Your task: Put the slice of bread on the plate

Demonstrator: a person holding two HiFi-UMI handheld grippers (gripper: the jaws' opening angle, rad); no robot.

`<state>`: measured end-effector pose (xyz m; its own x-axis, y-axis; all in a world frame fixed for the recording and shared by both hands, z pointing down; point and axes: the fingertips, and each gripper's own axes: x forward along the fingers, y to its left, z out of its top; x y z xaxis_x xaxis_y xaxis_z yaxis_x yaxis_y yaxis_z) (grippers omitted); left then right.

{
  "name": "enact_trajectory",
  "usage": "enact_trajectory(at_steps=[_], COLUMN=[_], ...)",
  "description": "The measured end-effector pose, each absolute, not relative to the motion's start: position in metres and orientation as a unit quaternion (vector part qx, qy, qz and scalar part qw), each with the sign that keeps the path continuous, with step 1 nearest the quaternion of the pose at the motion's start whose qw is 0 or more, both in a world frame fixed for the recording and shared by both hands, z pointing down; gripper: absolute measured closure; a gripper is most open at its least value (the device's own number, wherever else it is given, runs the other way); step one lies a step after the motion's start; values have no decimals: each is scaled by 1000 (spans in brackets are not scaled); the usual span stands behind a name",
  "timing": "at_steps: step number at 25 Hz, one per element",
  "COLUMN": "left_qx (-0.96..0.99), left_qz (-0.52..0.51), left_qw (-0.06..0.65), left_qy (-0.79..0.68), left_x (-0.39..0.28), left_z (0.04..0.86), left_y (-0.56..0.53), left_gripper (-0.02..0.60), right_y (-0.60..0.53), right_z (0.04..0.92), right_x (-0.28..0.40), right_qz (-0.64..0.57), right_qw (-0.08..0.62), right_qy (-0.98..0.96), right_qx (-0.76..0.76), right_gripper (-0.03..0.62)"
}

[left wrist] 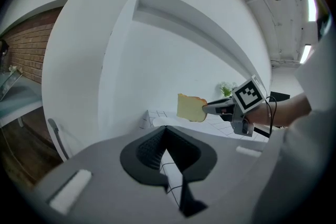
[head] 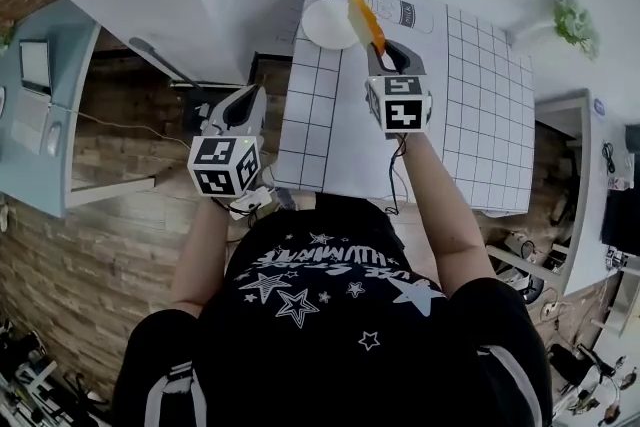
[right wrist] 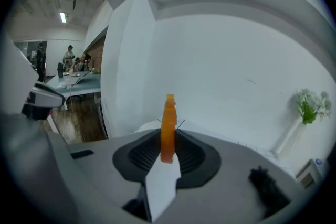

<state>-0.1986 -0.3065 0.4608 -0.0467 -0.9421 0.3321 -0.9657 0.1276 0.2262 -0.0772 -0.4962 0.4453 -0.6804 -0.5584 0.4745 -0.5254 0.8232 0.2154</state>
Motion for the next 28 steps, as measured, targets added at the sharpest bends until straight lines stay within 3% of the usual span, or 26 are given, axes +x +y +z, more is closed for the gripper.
enact_trajectory(at_steps=[14,28], left_qx=[644,640], left_qz=[36,48], left_qw=[219,239], left_qy=[-733,-728], left_x=[-210,-211], left_z=[471,491], left_y=[-349,-334], left_gripper=[574,574], right_y=[-559,-521], right_z=[499,541], right_x=[-133,-154], right_qz=[-292,-408], right_qw=[424,470], right_qy=[-814,-762], right_qx=[268,178], right_gripper=[505,505])
